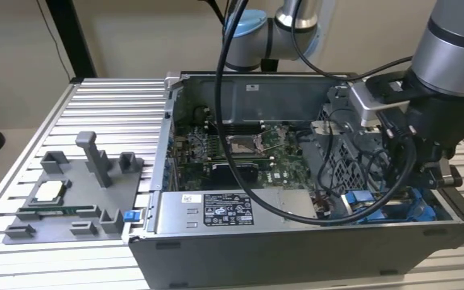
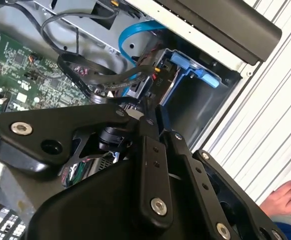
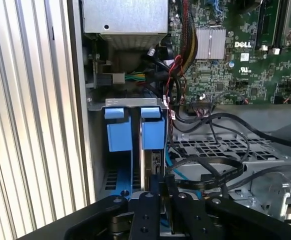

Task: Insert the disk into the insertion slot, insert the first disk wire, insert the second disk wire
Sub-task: 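Insert the second disk wire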

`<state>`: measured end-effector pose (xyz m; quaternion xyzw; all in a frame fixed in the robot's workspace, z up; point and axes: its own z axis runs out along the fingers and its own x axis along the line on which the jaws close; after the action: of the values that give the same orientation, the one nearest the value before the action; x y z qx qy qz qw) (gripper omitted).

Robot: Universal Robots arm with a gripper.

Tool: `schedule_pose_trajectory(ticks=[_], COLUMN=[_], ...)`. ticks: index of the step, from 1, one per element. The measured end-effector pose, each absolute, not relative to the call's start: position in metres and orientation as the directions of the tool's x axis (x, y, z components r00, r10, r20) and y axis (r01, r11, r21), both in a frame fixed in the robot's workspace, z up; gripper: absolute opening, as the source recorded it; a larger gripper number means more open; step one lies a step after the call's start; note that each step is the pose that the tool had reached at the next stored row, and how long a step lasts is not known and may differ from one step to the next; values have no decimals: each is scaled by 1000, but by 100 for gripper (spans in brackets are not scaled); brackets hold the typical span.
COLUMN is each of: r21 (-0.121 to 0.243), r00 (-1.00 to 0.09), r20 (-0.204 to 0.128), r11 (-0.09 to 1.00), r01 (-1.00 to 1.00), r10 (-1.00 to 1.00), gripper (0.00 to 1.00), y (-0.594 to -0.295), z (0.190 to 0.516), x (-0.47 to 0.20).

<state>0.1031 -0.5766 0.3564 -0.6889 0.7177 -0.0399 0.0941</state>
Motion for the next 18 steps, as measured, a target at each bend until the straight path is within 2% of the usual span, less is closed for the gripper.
schedule_pose_trajectory(ticks=[18], r21=[-190], r00=[-33], r20=[-80], r11=[48], r01=[-981], r10=[-996], gripper=[0], y=[-577], z=[349], x=[103])
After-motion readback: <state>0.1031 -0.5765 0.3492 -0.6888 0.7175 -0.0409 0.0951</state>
